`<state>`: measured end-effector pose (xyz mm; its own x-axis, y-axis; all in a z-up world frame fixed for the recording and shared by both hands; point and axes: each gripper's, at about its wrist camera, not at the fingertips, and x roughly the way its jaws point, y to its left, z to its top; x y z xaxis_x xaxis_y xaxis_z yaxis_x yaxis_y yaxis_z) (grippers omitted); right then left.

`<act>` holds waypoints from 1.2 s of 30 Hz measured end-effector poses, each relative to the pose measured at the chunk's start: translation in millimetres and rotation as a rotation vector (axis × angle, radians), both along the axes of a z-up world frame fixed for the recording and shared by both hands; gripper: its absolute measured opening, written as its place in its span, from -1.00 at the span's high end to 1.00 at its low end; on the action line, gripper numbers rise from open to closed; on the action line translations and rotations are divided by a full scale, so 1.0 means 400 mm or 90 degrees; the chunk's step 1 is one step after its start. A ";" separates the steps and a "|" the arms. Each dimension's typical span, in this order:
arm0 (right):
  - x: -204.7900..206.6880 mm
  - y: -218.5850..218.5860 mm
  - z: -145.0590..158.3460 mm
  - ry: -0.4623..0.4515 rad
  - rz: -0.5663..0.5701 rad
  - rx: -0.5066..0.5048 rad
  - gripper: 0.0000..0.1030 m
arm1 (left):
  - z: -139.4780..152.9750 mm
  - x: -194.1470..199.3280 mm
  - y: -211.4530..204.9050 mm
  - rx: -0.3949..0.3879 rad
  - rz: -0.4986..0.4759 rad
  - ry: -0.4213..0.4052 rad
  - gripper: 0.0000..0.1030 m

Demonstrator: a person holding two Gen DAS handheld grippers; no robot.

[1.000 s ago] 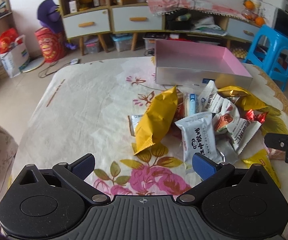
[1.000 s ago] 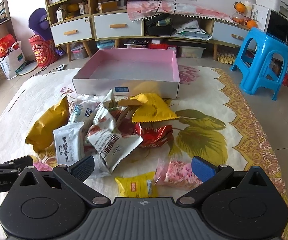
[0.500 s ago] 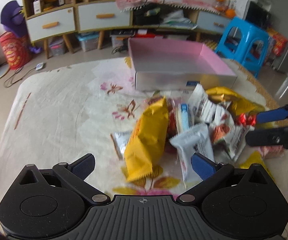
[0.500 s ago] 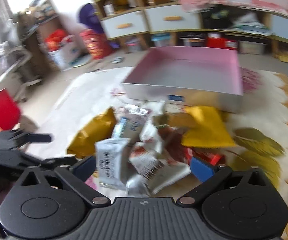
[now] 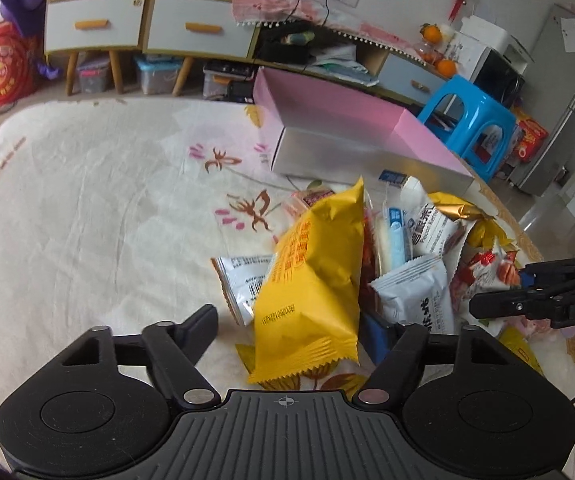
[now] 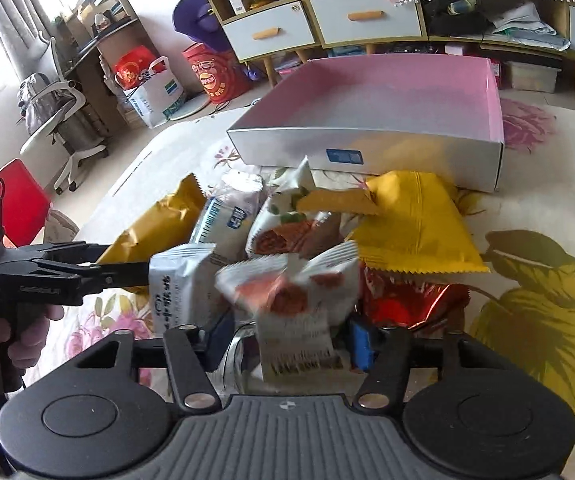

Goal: Organize snacks
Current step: 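Grasp the yellow bag with the left gripper while the right grasps a white cake pack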

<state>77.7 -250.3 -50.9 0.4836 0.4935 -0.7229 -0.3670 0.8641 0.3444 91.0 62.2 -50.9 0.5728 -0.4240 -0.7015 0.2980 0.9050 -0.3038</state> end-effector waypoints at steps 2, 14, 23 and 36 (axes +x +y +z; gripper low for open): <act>-0.002 0.005 -0.001 -0.004 -0.002 -0.005 0.13 | -0.004 0.002 0.002 -0.007 -0.001 -0.006 -0.29; -0.001 0.004 -0.003 -0.035 -0.004 -0.013 0.39 | 0.012 0.003 0.022 -0.018 0.031 0.001 0.26; -0.026 -0.012 0.042 -0.063 -0.017 0.010 0.40 | 0.050 -0.024 0.020 -0.010 0.025 -0.014 0.37; -0.018 -0.020 0.103 -0.116 -0.058 0.042 0.40 | 0.133 -0.057 0.017 -0.055 0.021 -0.040 0.46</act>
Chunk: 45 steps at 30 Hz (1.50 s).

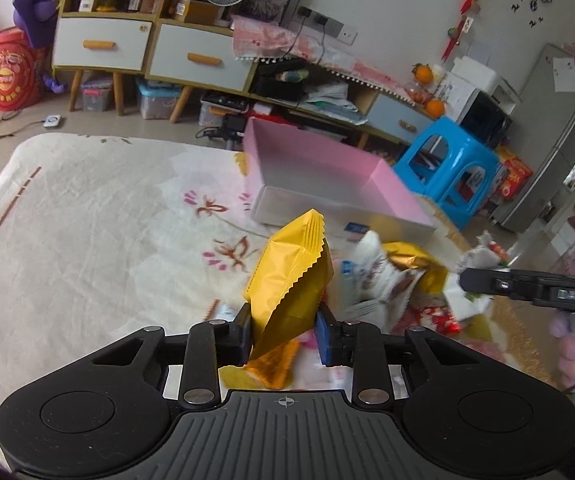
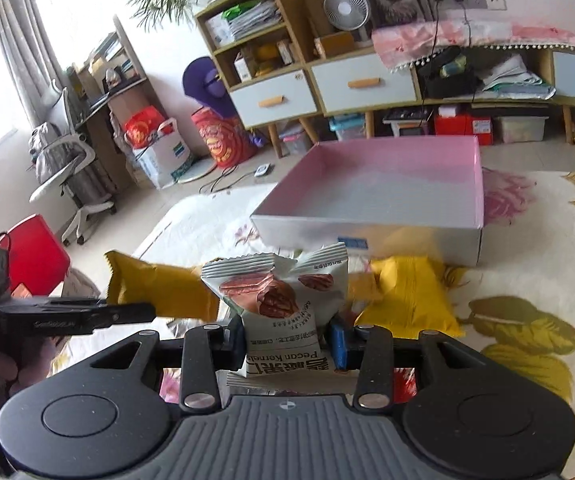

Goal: Organize snacks
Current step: 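Grasp the yellow bag with the left gripper while the right grasps a white cake pack, then lower both held snacks into the pink box and open both grippers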

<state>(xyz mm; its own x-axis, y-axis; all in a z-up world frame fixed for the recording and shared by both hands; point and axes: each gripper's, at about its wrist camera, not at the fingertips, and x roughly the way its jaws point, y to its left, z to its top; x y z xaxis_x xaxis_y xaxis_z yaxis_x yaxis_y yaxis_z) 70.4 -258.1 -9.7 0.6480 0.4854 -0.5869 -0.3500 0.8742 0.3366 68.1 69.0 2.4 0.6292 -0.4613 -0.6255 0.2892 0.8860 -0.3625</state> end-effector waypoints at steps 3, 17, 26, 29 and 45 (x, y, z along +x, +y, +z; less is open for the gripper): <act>0.018 -0.015 -0.001 -0.001 -0.018 0.011 0.40 | 0.023 0.003 -0.027 0.008 -0.018 -0.022 0.47; 0.195 -0.060 0.004 -0.002 -0.114 0.029 0.39 | 0.080 0.228 -0.194 0.046 -0.018 -0.083 0.47; 0.333 -0.084 -0.036 0.021 -0.164 -0.016 0.39 | 0.020 0.367 -0.256 0.066 0.009 -0.050 0.47; 0.360 -0.086 -0.055 0.032 -0.176 -0.023 0.39 | -0.002 0.387 -0.270 0.073 0.006 -0.043 0.46; 0.374 -0.079 -0.054 0.043 -0.159 -0.017 -0.36 | -0.013 0.410 -0.298 0.122 0.001 -0.054 -0.35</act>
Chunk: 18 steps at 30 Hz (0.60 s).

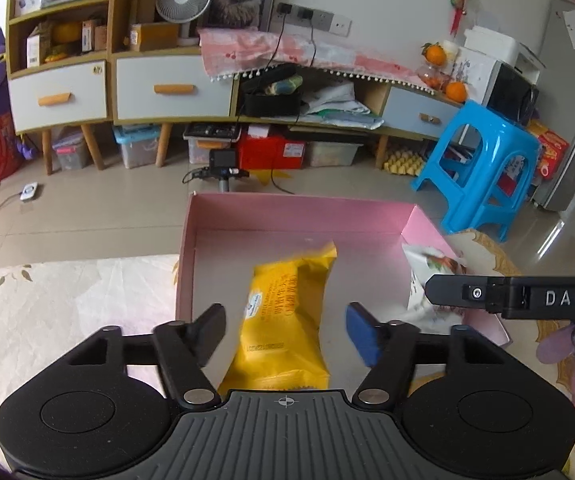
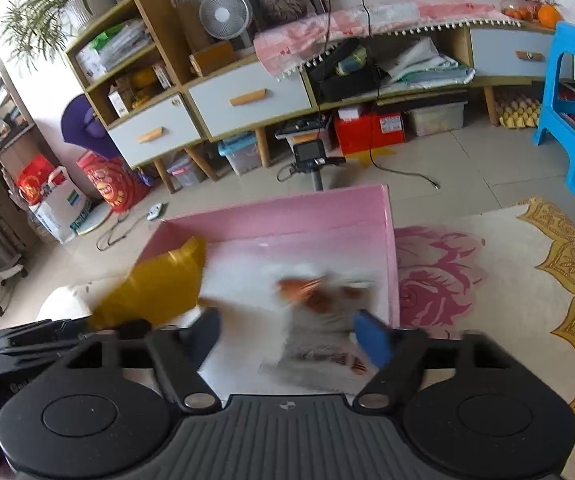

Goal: Organize snacks
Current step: 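Lower both held snacks into the pink box and open both grippers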

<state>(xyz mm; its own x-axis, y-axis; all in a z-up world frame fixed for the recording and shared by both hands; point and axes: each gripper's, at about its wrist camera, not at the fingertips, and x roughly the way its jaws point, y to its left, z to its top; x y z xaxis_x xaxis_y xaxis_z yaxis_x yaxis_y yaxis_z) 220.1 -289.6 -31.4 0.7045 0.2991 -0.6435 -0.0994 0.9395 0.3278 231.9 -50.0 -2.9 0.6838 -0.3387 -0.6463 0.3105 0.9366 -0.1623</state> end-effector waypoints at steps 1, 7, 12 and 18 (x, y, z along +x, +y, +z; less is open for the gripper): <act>0.001 0.003 0.006 0.002 0.001 0.000 -0.36 | 0.001 -0.004 0.000 0.001 -0.002 0.000 -0.40; -0.017 0.004 0.037 -0.005 0.004 -0.015 -0.42 | 0.018 -0.033 0.007 0.000 -0.001 -0.001 -0.60; -0.048 0.005 0.061 -0.018 0.013 -0.020 -0.48 | 0.037 -0.071 0.023 -0.001 0.001 0.000 -0.63; -0.106 0.012 0.091 -0.030 0.020 -0.026 -0.54 | 0.054 -0.131 0.055 -0.006 -0.001 -0.005 -0.75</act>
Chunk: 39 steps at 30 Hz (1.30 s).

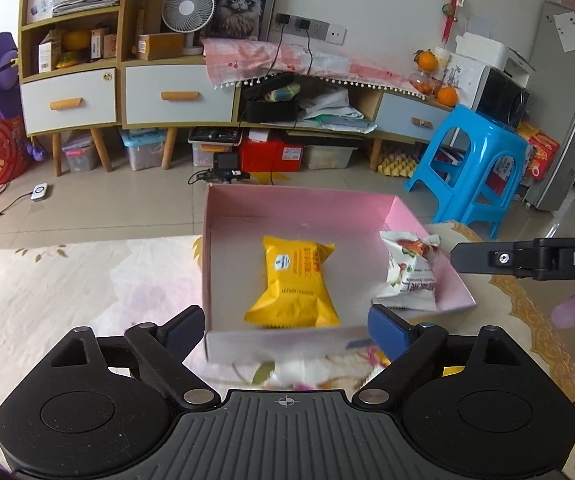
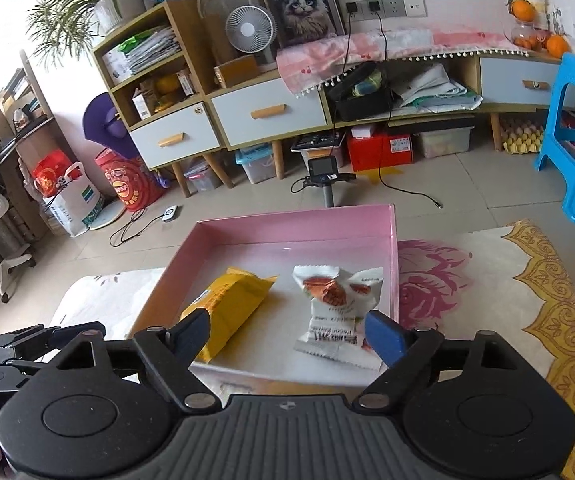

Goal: Organize snacks
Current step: 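Lower both held snacks into the pink box and open both grippers, then grasp the orange-and-white biscuit pack with the left gripper while the right grasps red candy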

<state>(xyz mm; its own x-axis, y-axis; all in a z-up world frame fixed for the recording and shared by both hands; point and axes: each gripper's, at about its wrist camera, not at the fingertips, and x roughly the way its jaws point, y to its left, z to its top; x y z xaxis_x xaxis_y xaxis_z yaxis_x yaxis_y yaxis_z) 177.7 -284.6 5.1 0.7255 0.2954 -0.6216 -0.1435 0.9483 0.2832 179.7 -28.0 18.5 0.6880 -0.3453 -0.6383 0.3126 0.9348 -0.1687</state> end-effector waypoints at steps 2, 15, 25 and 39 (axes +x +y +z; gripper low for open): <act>-0.026 0.003 0.008 -0.005 0.002 -0.003 -0.56 | 0.002 -0.022 0.013 -0.003 -0.002 0.000 -0.76; -0.165 0.006 -0.011 0.008 0.004 -0.017 -0.64 | -0.023 -0.178 0.074 0.006 -0.022 0.013 -0.85; -0.269 0.032 -0.050 -0.008 0.037 -0.051 -0.74 | -0.065 -0.275 0.120 0.056 -0.046 0.000 -0.92; -0.363 0.060 -0.147 -0.024 0.068 -0.137 -0.75 | -0.185 -0.331 0.198 0.071 -0.016 -0.017 -0.95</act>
<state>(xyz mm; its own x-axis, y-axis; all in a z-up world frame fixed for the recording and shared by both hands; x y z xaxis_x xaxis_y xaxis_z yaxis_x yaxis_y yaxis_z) 32.6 -260.7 -53.8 0.7209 0.2356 -0.6518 -0.2527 0.9651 0.0693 47.3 51.4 -55.6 0.6976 -0.2911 -0.6547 0.3398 0.9389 -0.0553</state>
